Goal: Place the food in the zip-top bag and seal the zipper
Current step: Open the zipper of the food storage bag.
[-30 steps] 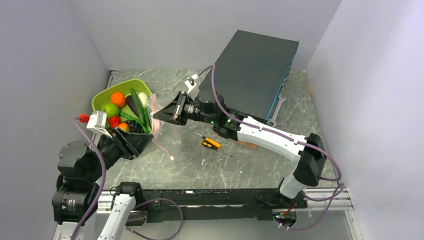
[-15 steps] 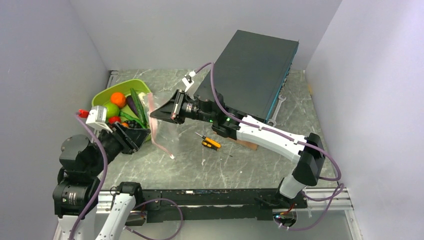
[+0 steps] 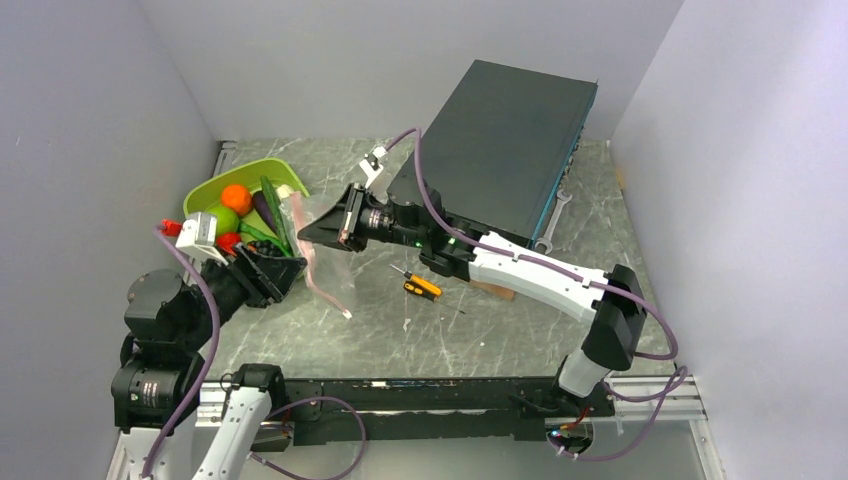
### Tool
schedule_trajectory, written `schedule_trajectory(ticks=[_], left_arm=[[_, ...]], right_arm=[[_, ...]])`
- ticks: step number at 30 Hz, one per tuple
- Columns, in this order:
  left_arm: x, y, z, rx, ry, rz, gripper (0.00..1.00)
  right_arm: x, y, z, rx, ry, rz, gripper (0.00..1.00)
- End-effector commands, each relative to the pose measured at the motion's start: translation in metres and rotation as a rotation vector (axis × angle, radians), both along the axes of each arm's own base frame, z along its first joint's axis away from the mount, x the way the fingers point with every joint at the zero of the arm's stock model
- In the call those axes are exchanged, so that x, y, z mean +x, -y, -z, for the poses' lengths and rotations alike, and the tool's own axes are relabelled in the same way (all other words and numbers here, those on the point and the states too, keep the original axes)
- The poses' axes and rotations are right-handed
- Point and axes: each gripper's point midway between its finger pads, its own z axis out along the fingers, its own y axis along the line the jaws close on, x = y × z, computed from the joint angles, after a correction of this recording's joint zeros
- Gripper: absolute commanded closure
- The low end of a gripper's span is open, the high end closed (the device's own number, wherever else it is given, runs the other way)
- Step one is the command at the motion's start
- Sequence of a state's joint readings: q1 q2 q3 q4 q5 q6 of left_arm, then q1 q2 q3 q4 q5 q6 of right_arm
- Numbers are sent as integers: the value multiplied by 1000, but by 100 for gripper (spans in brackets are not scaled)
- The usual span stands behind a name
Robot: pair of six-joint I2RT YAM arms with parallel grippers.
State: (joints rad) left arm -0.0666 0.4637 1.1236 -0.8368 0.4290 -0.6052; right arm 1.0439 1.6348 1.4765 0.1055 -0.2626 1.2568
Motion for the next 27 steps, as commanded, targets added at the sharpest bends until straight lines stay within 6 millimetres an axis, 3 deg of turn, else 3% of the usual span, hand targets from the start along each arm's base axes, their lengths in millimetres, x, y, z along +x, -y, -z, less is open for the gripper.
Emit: schedule_trajectory(ticks=[1, 12, 22, 26, 27], left_arm=[[-1, 4, -16, -5, 57, 28, 44], [-5, 7, -15, -19, 70, 49, 31], [1, 1, 4, 5, 23, 11, 71], [5, -1, 10, 25, -4, -2, 99], [5, -3, 12, 24, -13, -12, 100]], right_arm=[[-7, -3, -24, 50, 36, -14, 100], [-10, -9, -10, 18, 33, -15, 100], [-15, -12, -13, -6, 82, -8, 100], [-16, -7, -10, -55, 159, 1, 100], [-16, -4, -9, -66, 186, 4, 94]])
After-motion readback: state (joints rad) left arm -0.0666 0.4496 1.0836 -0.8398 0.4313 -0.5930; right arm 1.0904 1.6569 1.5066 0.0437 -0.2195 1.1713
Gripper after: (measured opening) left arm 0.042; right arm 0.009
